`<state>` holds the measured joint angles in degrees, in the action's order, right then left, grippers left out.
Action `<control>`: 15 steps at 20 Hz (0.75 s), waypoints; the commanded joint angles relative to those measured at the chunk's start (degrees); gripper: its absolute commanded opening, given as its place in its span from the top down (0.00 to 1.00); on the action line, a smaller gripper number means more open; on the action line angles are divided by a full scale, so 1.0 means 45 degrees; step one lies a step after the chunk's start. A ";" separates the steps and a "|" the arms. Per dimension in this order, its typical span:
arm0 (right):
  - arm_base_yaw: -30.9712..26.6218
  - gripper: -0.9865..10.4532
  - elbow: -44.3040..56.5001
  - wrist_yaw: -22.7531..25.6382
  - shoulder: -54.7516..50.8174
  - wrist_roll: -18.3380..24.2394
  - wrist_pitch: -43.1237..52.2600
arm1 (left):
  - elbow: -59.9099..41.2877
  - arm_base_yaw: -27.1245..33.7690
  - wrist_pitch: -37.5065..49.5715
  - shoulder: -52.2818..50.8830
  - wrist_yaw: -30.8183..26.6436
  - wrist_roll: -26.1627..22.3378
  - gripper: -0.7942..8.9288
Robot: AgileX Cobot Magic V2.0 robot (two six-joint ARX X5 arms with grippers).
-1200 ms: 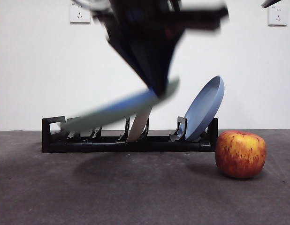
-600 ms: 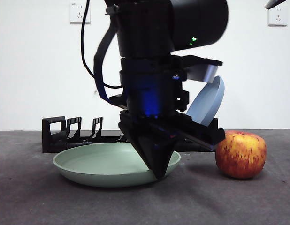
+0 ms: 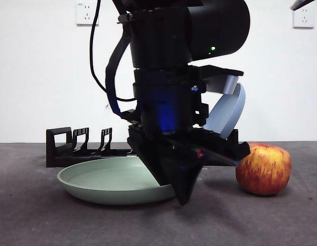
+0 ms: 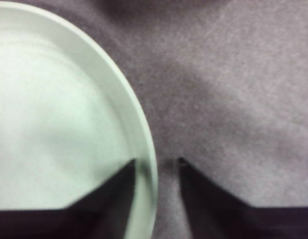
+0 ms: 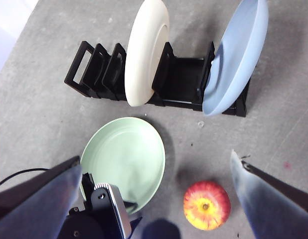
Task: Take the green plate from the plate rack,put the plate on the table,take the apple from the table,put the apple in the plate
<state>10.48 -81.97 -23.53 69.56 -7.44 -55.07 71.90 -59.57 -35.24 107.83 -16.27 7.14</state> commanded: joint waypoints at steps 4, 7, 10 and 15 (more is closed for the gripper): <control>0.0015 0.48 -0.0058 0.0044 0.0019 0.0141 -0.0121 | -0.0097 -0.0010 0.0024 -0.2259 0.0053 0.0379 0.69; 0.0015 0.48 -0.0058 0.0301 0.0019 0.0155 -0.0141 | -0.0092 -0.0155 -0.0053 -0.4716 0.0442 0.0423 0.69; 0.0015 0.48 -0.0058 0.1389 -0.0019 0.0539 -0.1122 | 0.0199 -0.0248 -0.0554 -0.7572 0.0952 0.0413 0.69; 0.0253 0.48 -0.0049 0.2482 -0.1511 0.0899 -0.2705 | 0.0495 -0.0219 -0.1501 -1.2279 0.1292 0.0413 0.69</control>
<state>11.35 -81.97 -12.34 63.90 -4.05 -67.16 74.26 -60.55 -41.65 53.43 -10.74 8.62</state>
